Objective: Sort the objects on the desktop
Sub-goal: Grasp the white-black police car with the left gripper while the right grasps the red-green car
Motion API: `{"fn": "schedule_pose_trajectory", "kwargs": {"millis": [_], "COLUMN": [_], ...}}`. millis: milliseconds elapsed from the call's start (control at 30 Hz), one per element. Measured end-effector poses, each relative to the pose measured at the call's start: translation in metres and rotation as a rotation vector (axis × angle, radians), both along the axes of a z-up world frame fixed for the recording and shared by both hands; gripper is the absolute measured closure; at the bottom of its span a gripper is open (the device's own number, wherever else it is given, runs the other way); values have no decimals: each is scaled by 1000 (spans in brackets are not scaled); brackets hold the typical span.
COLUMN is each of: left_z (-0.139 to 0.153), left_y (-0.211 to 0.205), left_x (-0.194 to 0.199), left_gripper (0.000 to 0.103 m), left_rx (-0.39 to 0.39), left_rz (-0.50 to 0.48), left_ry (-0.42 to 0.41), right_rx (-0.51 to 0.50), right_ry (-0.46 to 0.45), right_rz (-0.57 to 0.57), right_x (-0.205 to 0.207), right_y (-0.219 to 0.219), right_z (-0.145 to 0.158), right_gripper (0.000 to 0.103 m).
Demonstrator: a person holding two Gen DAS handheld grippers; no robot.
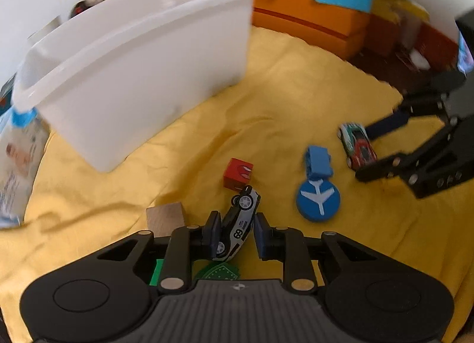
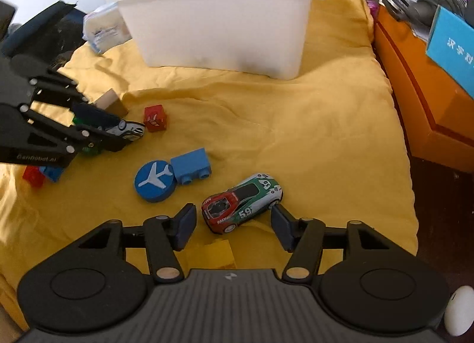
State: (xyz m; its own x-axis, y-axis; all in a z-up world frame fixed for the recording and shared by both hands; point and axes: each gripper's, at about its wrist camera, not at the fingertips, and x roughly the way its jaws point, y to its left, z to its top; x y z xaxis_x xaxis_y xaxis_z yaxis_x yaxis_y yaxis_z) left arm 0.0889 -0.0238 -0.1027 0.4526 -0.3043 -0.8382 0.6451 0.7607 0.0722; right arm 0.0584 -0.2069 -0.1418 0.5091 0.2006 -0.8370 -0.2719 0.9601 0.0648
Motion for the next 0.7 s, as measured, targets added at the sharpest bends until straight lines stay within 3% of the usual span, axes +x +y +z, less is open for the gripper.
{"fn": "schedule_pose_trajectory", "kwargs": {"millis": [100,167,300,467,600,700], "left_z": [-8,-8,-1,16,3,-15], "left_y": [-8,-10,1,14,10,16], "left_x": [1,2,-2,-42,-69,-75], "left_gripper": [74,74,78,77,77,76], "left_rx": [43,44,-77,-275,-303,-355], "left_rz": [-3,3,63,119,130,201], "left_ry": [-7,-7,86,200,250,288], "right_rx": [8,-4,-37,-43,-42,-58], "right_ry": [7,-14,-36,-51,-60,-67], "right_rz": [-34,-29,10,48,81,119], "right_x": [8,9,3,-8,-11,-11], "right_y": [3,4,8,9,13,20], "right_z": [-4,-3,-3,-1,0,0], "right_gripper": [43,49,51,51,51,51]}}
